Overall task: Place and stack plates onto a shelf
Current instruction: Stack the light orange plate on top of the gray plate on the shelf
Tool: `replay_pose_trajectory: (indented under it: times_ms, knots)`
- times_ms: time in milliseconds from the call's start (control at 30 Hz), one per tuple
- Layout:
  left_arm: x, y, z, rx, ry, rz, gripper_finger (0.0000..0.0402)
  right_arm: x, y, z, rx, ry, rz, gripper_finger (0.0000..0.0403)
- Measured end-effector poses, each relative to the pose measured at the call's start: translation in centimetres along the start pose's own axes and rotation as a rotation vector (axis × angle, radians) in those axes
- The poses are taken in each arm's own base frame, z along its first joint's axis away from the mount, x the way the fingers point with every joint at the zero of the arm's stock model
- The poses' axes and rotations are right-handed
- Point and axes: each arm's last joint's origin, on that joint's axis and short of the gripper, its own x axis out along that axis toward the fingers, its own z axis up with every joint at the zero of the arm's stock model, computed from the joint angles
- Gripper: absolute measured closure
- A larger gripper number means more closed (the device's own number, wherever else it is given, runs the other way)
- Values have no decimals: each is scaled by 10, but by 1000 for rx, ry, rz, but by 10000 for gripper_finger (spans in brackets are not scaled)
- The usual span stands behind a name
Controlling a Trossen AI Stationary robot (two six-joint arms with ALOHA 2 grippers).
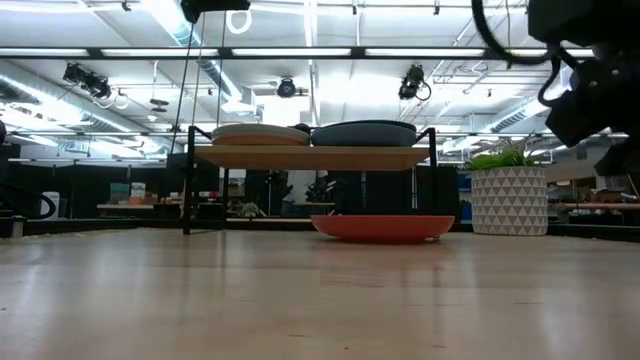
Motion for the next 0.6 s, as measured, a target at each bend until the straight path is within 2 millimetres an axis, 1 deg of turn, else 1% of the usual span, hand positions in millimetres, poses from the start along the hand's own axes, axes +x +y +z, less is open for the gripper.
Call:
replay_pose_trajectory:
  times_ms: [100,267,367,433,500,600]
  knots:
    - [0,0,0,-2,4,0,260,6,2,0,-6,-15,28,281]
    - [0,0,-3,-5,27,1,260,15,-2,-4,50,-13,-59,282]
    - [0,0,-3,-5,30,1,260,16,1,-3,39,7,-12,283]
    - [0,0,-3,-7,30,1,260,14,6,-2,29,29,40,283]
    - [0,0,-3,-13,31,2,260,9,11,-1,4,30,56,284]
    - [0,0,-3,-21,34,2,260,-1,12,-2,-10,-31,-28,284]
